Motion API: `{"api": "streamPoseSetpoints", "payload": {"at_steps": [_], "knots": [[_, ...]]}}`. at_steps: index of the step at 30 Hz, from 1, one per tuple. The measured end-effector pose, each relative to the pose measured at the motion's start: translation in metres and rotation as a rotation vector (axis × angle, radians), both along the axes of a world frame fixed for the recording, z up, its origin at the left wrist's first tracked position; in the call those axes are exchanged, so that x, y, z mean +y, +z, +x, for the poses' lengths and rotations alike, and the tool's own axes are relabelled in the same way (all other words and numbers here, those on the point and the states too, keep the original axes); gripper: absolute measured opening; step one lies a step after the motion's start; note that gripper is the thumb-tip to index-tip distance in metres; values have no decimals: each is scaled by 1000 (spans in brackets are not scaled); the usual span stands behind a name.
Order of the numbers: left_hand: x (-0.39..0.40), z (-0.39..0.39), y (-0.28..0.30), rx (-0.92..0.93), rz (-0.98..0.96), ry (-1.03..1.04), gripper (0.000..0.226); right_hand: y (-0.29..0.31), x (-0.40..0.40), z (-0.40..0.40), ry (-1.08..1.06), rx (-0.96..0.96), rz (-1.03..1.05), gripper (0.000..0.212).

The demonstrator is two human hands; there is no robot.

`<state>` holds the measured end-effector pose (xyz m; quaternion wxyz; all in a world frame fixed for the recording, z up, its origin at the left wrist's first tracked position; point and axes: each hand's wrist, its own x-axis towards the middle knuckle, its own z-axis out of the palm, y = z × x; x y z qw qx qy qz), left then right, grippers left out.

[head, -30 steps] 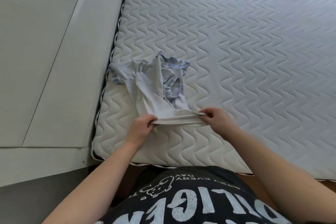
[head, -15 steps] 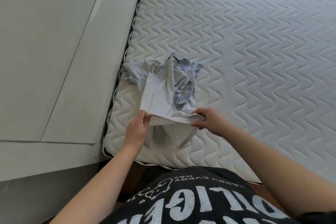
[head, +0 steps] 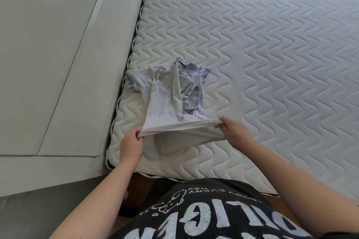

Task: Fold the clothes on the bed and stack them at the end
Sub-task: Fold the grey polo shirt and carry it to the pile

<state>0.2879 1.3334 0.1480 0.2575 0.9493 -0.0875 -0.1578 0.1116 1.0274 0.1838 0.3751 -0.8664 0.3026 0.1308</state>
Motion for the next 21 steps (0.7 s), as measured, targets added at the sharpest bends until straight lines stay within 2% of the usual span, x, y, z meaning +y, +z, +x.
{"api": "streamPoseSetpoints", "payload": {"at_steps": [2,4,6,8,10,13,15,18,21], "knots": [[-2,-6,-6,57,5,164,14,2,-2,-1,-78,-4,47,24],[-5,-12,-13,148,-42,342,20,5,-3,-4,-146,-21,94,33],[-12,-18,-16,263,-222,528,21,9,-4,-8,-263,-45,190,38],[-25,-24,-15,405,-483,705,19,12,-5,-10,-430,-86,359,40],[-36,-29,-12,506,-669,799,28,15,-6,-11,-556,-122,515,40],[-50,-31,-6,519,-736,778,32,18,-11,-14,-595,-140,599,37],[-57,-29,2,463,-717,717,26,18,-15,-18,-526,-139,547,41],[-67,-24,23,392,-670,564,11,17,-19,-22,-418,-107,345,55],[-78,-22,44,367,-612,344,10,13,-19,-26,-317,-82,83,63]]}}
